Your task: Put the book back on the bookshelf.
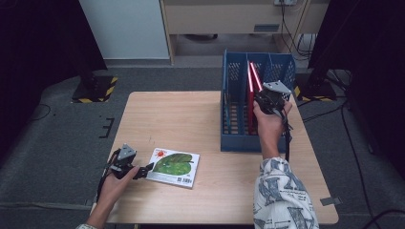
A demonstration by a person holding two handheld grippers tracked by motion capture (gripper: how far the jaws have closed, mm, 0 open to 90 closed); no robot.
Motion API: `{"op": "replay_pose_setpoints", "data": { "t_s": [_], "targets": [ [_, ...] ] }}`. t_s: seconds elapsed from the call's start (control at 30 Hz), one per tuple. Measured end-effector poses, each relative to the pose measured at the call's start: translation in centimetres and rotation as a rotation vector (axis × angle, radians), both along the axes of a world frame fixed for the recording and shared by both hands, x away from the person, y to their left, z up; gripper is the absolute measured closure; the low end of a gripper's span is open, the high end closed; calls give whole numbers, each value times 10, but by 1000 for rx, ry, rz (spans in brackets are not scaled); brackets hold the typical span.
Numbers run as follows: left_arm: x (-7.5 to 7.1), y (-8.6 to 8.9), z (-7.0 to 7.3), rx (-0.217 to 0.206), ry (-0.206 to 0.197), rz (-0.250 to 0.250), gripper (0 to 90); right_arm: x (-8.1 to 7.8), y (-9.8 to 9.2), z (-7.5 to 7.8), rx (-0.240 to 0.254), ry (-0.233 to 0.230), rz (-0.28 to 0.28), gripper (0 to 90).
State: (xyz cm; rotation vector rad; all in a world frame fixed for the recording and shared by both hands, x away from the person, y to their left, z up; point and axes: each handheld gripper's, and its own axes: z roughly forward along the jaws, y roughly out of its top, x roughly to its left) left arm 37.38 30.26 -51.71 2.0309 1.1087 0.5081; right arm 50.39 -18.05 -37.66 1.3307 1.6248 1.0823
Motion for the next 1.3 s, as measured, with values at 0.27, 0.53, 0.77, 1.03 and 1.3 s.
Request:
{"op": "replay_pose_setpoints", "data": {
  "t_s": [0.27, 0.53, 0.77, 1.03, 1.3],
  "targets": [
    [0, 0, 0, -1, -1, 2, 54, -17, -4, -7, 8, 5, 19, 639],
    [-1, 0, 1, -1, 0, 3, 54, -27, -7, -13, 6, 18, 29, 648],
    [-1, 0, 0, -1, -1, 4, 54, -34, -8, -20, 24, 39, 42, 645],
    [-1, 0, 1, -1, 0, 5, 54, -41, -9, -26, 26, 46, 55, 644],
    [-1, 0, 0, 3, -1, 1, 54, -43, -9, -33, 19, 57, 63, 667]
  ]
}}
